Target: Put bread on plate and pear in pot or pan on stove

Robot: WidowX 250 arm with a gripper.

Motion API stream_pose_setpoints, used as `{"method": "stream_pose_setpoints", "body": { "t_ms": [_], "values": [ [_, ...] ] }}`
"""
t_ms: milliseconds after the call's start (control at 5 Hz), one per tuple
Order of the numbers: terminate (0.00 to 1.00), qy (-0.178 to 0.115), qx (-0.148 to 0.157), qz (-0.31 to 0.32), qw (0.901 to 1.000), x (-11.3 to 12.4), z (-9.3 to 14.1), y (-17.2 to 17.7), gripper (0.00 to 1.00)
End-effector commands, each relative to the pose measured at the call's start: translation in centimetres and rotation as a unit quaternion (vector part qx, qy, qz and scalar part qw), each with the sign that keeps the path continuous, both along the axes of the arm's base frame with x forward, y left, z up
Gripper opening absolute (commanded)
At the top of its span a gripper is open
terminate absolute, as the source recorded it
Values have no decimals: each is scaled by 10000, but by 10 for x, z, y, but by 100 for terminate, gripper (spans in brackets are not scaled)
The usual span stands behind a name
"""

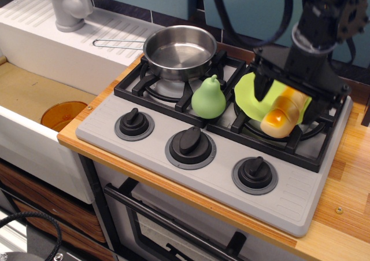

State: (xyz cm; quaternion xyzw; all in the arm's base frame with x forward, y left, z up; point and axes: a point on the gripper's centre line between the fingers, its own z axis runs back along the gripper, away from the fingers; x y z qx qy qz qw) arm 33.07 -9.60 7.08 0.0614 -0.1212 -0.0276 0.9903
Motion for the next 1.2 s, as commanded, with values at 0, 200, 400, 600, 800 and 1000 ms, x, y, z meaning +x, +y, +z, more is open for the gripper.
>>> {"method": "stream_pose_setpoints", "body": {
  "t_ms": [0,200,400,600,800,1000],
  "values": [
    [0,166,9,-60,9998,-23,58,4,100],
    [0,331,-58,-357,9988,-33,68,9,100],
    [0,331,-58,-357,9988,-33,68,9,100],
    [0,331,-58,-357,9988,-33,68,9,100],
    [0,-78,283,-301,9991,-44,62,25,100],
    [0,-299,565,-207,9977,-43,71,49,100]
  ]
}}
